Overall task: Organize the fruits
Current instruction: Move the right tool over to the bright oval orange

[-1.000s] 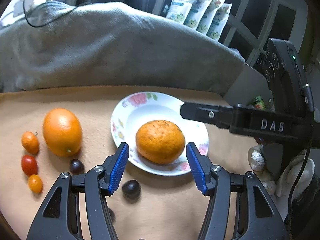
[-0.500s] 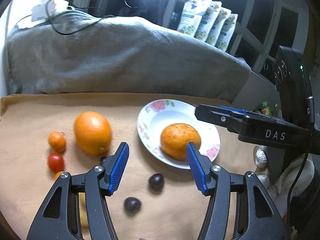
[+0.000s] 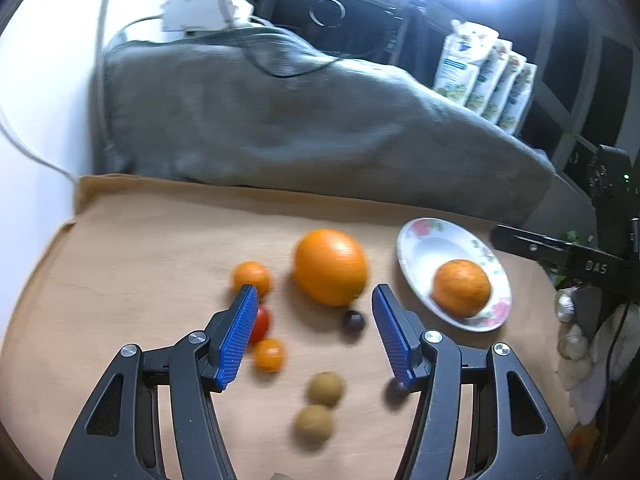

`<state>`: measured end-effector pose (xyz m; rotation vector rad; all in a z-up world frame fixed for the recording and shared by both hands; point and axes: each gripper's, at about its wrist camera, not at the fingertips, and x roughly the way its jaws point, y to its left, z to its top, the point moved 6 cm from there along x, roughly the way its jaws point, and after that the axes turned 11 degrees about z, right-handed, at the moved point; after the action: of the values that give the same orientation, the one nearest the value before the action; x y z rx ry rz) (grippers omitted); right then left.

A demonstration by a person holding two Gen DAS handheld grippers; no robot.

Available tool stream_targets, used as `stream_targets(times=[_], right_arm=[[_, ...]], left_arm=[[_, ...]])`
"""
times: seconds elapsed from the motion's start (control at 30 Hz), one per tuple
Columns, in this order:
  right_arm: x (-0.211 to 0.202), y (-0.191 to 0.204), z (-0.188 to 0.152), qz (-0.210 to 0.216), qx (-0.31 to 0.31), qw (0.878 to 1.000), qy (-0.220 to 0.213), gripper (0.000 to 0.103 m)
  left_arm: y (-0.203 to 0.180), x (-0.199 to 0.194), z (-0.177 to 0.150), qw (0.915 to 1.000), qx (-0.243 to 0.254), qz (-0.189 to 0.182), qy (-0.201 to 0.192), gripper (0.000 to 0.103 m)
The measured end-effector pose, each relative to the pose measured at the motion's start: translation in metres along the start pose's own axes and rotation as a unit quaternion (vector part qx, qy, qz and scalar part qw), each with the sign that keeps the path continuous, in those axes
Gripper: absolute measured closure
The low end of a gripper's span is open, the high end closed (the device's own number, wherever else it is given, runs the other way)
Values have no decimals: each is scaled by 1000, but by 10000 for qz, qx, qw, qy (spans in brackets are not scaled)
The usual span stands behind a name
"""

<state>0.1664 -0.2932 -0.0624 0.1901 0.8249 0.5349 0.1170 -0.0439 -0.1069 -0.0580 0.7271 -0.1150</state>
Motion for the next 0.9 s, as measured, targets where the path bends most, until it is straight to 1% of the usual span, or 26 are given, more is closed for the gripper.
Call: stream_targets(times=[0.1, 0.23, 0.4, 0.57, 0.9], right_arm=[[6, 6, 1, 65, -25, 10000, 54, 8], [12, 11, 3, 148, -29, 9999, 83, 8], [19, 18, 6, 293, 14, 9995, 131, 8], [32, 25, 9, 486, 98, 9984, 267, 8], [62, 37, 11, 728, 164, 9954, 602, 9]], left_arm=[[18, 2, -3, 9998, -52, 173, 55, 44], [43, 5, -9, 9989, -249, 362, 186, 44], [60, 7, -11, 9980, -450, 382, 239, 44], [62, 9, -13, 9980, -523, 241, 249, 44], [50, 25, -22, 9974, -499, -100, 502, 44]])
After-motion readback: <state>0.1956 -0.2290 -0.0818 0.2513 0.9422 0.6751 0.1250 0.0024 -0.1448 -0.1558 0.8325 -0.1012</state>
